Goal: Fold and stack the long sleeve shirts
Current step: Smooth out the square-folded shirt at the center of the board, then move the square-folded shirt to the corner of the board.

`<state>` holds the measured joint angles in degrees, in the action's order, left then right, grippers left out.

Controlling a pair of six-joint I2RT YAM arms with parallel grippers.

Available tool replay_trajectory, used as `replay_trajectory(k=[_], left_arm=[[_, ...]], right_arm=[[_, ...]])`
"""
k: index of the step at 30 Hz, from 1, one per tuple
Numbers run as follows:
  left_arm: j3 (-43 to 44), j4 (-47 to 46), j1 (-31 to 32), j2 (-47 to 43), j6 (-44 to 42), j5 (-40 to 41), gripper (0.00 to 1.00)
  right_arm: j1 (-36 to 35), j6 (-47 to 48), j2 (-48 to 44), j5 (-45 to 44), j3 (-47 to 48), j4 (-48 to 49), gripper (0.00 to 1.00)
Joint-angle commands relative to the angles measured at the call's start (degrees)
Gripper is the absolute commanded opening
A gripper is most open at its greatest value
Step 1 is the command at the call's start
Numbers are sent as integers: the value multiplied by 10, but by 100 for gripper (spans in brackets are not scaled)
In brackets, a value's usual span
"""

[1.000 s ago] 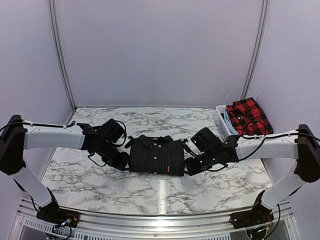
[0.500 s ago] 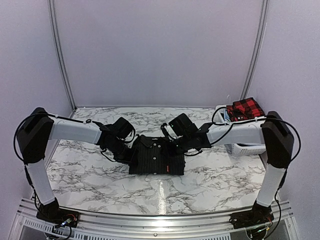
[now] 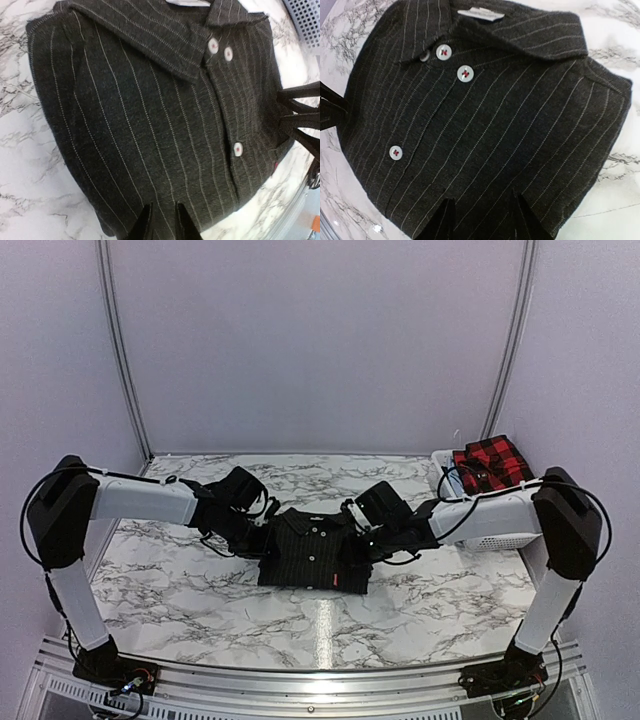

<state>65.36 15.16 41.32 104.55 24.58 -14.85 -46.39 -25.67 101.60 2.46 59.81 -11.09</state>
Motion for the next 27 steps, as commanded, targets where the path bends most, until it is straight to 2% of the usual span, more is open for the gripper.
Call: replay_trajectory(k=[1, 8, 12, 18, 20, 27], left_arm=[[8, -14, 13, -56, 15, 22, 19], [50, -30, 47, -32, 46, 40, 20], [85, -42, 66, 14, 70, 45, 19], [134, -47, 96, 83, 108, 60, 19], [147, -48, 104, 101, 118, 70, 19], [166, -65, 114, 147, 158, 94, 19]], right_arm=[[12, 3, -57, -18, 5, -23, 34], [-6, -10, -89, -6, -52, -28, 30], [-39, -36, -95, 1, -89, -22, 24], [-47, -60, -99, 2, -139, -14, 24], [-47, -61, -115, -4, -139, -21, 24], [-39, -51, -164, -47, -110, -58, 38]])
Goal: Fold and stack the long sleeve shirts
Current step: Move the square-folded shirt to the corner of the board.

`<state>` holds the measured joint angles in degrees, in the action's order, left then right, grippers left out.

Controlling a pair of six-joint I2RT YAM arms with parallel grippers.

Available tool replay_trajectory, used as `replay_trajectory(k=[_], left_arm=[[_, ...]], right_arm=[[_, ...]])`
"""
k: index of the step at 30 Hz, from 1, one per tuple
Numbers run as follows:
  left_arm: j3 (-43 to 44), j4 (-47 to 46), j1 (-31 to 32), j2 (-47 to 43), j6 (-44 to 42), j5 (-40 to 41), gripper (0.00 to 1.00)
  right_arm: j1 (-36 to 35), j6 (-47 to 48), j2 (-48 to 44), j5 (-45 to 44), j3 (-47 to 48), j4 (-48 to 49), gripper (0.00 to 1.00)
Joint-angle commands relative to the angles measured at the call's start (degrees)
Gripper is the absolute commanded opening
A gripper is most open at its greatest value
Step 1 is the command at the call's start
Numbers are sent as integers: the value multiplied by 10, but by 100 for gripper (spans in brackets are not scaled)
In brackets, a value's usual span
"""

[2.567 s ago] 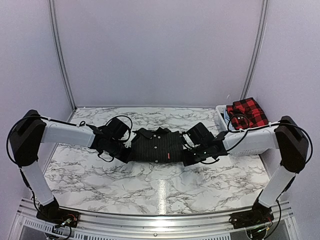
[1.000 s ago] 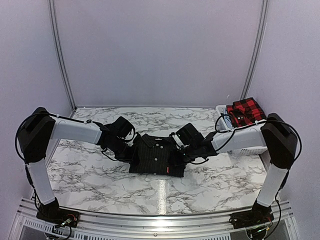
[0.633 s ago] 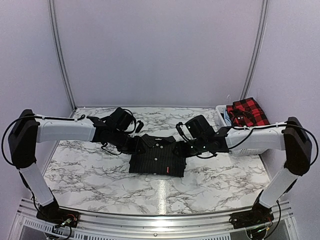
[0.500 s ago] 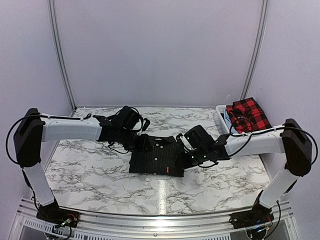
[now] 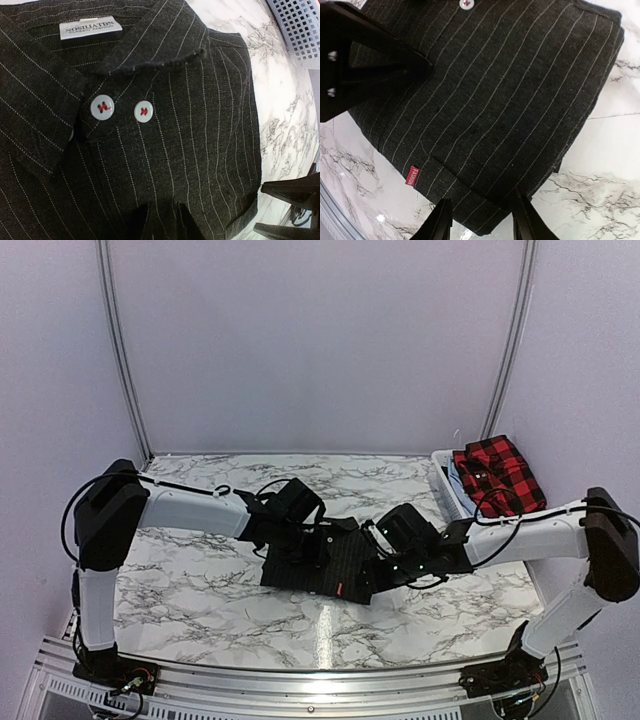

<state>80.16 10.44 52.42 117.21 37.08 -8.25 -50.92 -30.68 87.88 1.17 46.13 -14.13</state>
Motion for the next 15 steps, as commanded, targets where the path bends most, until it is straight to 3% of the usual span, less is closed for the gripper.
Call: replay_trajectory(k=[1, 6, 15], left_arm=[[18, -17, 3, 25, 41, 38, 19], [-9, -16, -5, 31, 72, 103, 19], [-70, -16, -73, 7, 63, 119, 19]], right_arm=[[9, 0, -31, -36, 29, -32, 39], [30, 6, -55, -51, 30, -46, 46], [67, 25, -81, -63, 27, -61, 62]])
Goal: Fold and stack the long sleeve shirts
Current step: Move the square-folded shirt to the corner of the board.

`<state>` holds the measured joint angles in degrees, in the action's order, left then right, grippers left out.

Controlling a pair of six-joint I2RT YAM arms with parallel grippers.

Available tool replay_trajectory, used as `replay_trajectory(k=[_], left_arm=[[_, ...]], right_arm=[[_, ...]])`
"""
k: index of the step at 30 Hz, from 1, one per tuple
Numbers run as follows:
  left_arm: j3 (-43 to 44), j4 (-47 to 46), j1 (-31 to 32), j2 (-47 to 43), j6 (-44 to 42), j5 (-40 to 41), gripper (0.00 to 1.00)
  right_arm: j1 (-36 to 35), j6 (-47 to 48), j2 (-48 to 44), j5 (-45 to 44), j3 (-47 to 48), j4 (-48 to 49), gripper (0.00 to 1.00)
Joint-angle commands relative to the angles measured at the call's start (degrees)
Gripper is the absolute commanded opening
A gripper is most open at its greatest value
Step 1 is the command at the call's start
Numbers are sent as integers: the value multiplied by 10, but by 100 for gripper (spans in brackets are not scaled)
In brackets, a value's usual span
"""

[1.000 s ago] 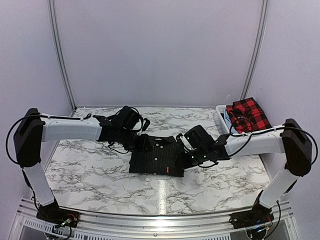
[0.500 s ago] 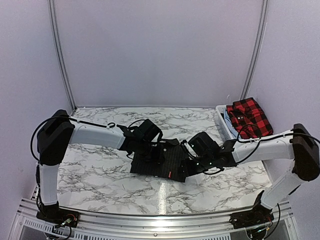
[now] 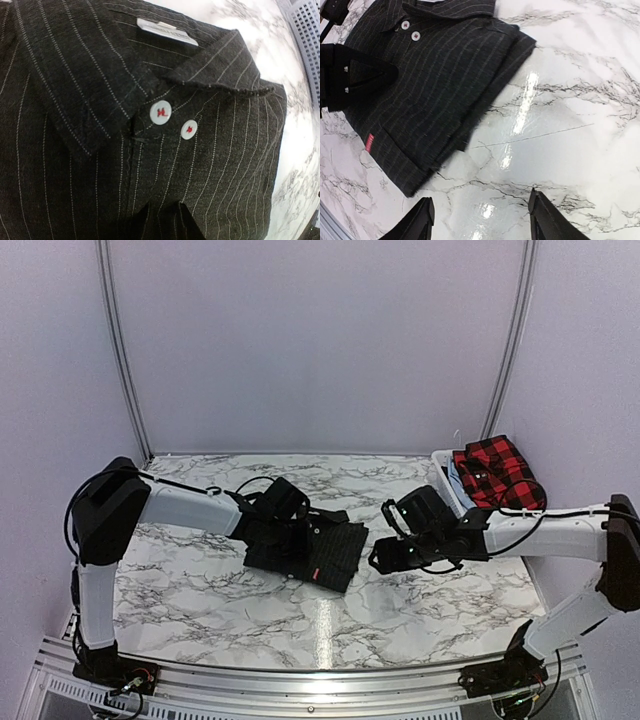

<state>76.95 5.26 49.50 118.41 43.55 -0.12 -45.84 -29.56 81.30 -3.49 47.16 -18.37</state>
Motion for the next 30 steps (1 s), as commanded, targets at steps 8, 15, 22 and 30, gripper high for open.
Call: replay_trajectory(k=[8, 15, 22, 30], left_arm=[[-47, 36, -139, -9, -31, 23, 19], [-34, 36, -223, -1, -38, 6, 19], [3, 35, -310, 31, -30, -18, 19], [49, 30, -384, 61, -1, -8, 17]], right_arm=[[37, 24, -29, -25, 23, -25, 71], [40, 26, -29, -26, 26, -30, 72], [43, 30, -27, -26, 32, -36, 72], [47, 35, -20, -24, 46, -48, 73]])
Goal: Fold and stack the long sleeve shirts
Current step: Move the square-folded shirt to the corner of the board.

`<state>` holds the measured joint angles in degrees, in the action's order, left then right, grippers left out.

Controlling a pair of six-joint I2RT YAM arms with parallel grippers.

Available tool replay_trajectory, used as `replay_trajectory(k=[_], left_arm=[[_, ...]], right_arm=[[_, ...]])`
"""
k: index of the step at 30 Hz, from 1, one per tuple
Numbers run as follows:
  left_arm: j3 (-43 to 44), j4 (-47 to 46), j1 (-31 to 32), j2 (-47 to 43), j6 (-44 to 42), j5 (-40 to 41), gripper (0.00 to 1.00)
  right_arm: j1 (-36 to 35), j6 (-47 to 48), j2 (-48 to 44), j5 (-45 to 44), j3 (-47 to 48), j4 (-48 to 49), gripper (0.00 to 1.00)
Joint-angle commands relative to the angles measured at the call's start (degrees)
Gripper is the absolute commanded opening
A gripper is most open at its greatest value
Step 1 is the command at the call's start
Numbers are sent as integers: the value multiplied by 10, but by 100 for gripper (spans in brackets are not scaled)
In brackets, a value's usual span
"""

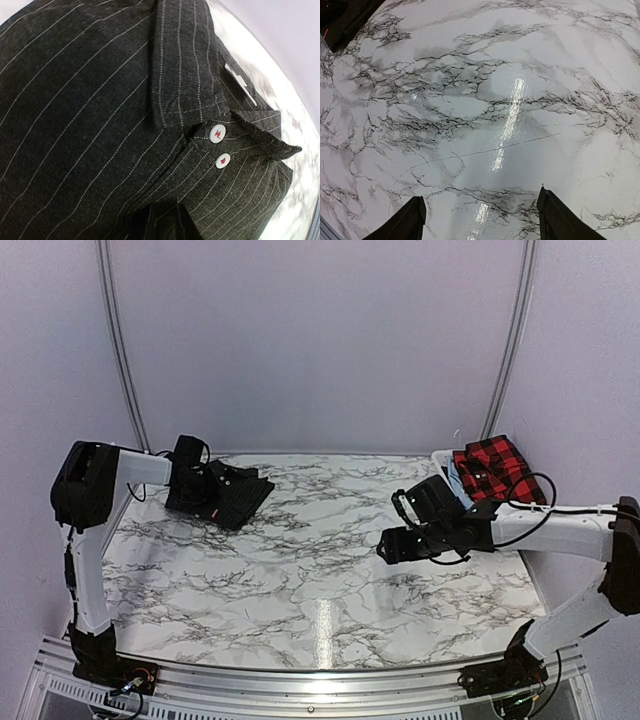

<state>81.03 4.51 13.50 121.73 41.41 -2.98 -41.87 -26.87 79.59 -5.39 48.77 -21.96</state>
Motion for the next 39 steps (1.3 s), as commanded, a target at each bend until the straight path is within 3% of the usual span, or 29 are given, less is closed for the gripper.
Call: replay_trajectory(k=[1, 6, 10, 17, 28, 34, 39], left_arm=[[6, 32, -29, 26, 30, 26, 17], [-6, -25, -31, 0, 40, 12, 21], [-11, -38, 2, -46, -17, 22, 31], [-35, -27, 70, -80, -61, 6, 34], [64, 5, 108, 44, -57, -37, 31], [163, 47, 106, 104, -49, 46, 31], [185, 56, 78, 135, -6, 90, 31]], right_arm=[[7, 8, -2, -5, 32, -13, 72], [7, 11, 2, -1, 39, -15, 73], [7, 14, 0, 1, 41, -16, 73], [7, 20, 1, 0, 46, -16, 74], [7, 16, -3, -3, 51, -22, 76], [7, 10, -2, -3, 48, -25, 77], [7, 15, -3, -7, 53, -36, 81]])
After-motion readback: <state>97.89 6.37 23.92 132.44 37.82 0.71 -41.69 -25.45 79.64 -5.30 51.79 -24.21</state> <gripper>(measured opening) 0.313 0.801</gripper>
